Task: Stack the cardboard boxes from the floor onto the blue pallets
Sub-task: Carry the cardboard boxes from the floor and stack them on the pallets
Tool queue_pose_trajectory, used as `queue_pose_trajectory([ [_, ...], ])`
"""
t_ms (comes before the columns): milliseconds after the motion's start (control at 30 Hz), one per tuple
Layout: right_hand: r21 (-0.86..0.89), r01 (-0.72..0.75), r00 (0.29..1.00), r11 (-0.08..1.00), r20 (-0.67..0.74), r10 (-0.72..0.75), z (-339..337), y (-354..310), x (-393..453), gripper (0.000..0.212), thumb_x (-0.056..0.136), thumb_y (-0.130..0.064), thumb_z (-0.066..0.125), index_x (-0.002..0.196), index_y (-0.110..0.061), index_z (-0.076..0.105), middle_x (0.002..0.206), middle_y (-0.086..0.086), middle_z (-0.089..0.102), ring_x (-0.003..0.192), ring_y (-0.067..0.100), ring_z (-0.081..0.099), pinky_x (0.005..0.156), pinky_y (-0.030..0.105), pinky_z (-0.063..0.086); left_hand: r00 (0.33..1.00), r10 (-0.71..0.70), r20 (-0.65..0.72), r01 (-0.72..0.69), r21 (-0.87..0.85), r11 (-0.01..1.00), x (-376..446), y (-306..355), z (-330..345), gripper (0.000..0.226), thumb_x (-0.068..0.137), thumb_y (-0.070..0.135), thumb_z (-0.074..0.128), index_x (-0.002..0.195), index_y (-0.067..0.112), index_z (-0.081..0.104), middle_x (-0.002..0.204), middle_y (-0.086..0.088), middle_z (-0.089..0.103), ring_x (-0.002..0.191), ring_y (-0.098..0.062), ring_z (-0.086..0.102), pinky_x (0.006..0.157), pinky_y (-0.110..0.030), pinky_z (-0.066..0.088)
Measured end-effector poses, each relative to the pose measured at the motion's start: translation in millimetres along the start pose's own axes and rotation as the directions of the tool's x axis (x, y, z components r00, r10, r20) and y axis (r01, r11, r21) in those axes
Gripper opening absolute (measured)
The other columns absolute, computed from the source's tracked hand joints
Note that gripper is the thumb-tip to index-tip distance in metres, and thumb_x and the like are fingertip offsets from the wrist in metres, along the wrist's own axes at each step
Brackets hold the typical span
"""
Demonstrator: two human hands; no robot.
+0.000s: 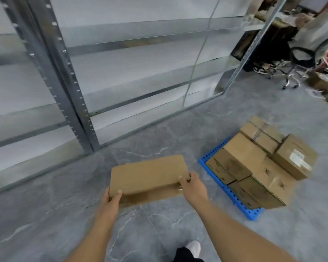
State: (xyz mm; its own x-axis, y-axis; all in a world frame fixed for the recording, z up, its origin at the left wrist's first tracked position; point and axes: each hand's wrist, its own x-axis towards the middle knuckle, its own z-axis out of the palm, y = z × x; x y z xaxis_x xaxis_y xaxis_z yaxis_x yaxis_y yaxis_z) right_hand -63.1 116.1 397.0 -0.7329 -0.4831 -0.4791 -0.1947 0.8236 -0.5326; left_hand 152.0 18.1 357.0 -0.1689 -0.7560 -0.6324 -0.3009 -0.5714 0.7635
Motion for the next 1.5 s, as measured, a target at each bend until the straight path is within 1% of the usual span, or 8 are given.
queue_pose_trajectory([
  [267,0.273,-0.135,0.968,0.953,-0.168,0.185,-102,75,16,0.022,0.094,-0.037,0.044,0.109,-0.021,0.043,0.085,-0.006,0.054,0.07,0.007,0.052,0.054,0.028,0.039,0.957,0.137,0.255,-0.183,0.164,0.969,0,59,134,0.019,0.094,0.025,0.052,0.111,0.033,0.049,0.114,0.0,0.057,0.101,-0.021,0.052,0.088,-0.041,0.041],
  [400,0.359,-0.198,0.934,0.912,-0.213,0.286,-147,116,28,0.023,0.095,-0.036,0.044,0.11,-0.02,0.043,0.082,-0.009,0.051,0.07,0.005,0.049,0.054,0.026,0.039,0.936,0.108,0.336,-0.195,0.236,0.952,-9,73,204,0.036,0.093,0.025,0.053,0.128,0.03,0.046,0.118,0.0,0.054,0.112,-0.023,0.049,0.097,-0.046,0.04],
  [667,0.481,-0.262,0.877,0.837,-0.244,0.414,-231,183,69,0.027,0.094,-0.035,0.045,0.114,-0.018,0.046,0.098,0.0,0.059,0.084,0.016,0.055,0.059,0.028,0.039,0.889,0.114,0.443,-0.278,0.326,0.903,-24,99,339,0.041,0.093,0.022,0.054,0.133,0.026,0.045,0.115,0.0,0.055,0.103,-0.02,0.049,0.095,-0.043,0.041],
  [800,0.522,-0.282,0.857,0.805,-0.241,0.456,-270,216,97,0.027,0.093,-0.035,0.045,0.114,-0.018,0.045,0.102,0.001,0.06,0.089,0.019,0.056,0.069,0.031,0.043,0.868,0.14,0.477,-0.345,0.376,0.86,-27,112,407,0.047,0.092,0.02,0.056,0.137,0.019,0.042,0.127,-0.008,0.052,0.104,-0.021,0.047,0.097,-0.045,0.042],
  [900,0.544,-0.299,0.843,0.784,-0.234,0.484,-290,236,115,0.027,0.093,-0.035,0.044,0.116,-0.019,0.045,0.103,0.0,0.059,0.087,0.018,0.056,0.062,0.03,0.042,0.863,0.109,0.493,-0.357,0.443,0.823,-25,116,448,0.052,0.092,0.021,0.057,0.14,0.017,0.039,0.139,-0.008,0.046,0.121,-0.027,0.046,0.102,-0.042,0.037],
  [1100,0.572,-0.354,0.795,0.74,-0.233,0.56,-305,254,145,0.031,0.094,-0.034,0.045,0.12,-0.017,0.043,0.104,0.0,0.054,0.09,0.019,0.053,0.074,0.031,0.044,0.84,0.018,0.542,-0.347,0.511,0.786,-6,125,507,0.052,0.094,0.024,0.053,0.142,0.023,0.034,0.144,-0.005,0.041,0.126,-0.029,0.042,0.105,-0.045,0.036],
  [1400,0.643,-0.388,0.729,0.66,-0.225,0.647,-349,223,217,0.026,0.094,-0.037,0.046,0.114,-0.02,0.042,0.093,-0.005,0.05,0.087,0.017,0.052,0.074,0.031,0.043,0.8,-0.074,0.596,-0.346,0.558,0.755,51,197,584,0.06,0.093,0.029,0.053,0.146,0.023,0.026,0.149,-0.003,0.034,0.131,-0.028,0.038,0.107,-0.044,0.033],
  [1500,0.669,-0.375,0.697,0.642,-0.253,0.671,-362,214,235,0.029,0.094,-0.037,0.046,0.118,-0.021,0.043,0.096,-0.006,0.05,0.087,0.015,0.051,0.074,0.031,0.041,0.769,-0.086,0.634,-0.381,0.562,0.734,58,222,612,0.057,0.095,0.029,0.049,0.146,0.022,0.025,0.147,-0.003,0.037,0.13,-0.026,0.038,0.098,-0.038,0.036],
])
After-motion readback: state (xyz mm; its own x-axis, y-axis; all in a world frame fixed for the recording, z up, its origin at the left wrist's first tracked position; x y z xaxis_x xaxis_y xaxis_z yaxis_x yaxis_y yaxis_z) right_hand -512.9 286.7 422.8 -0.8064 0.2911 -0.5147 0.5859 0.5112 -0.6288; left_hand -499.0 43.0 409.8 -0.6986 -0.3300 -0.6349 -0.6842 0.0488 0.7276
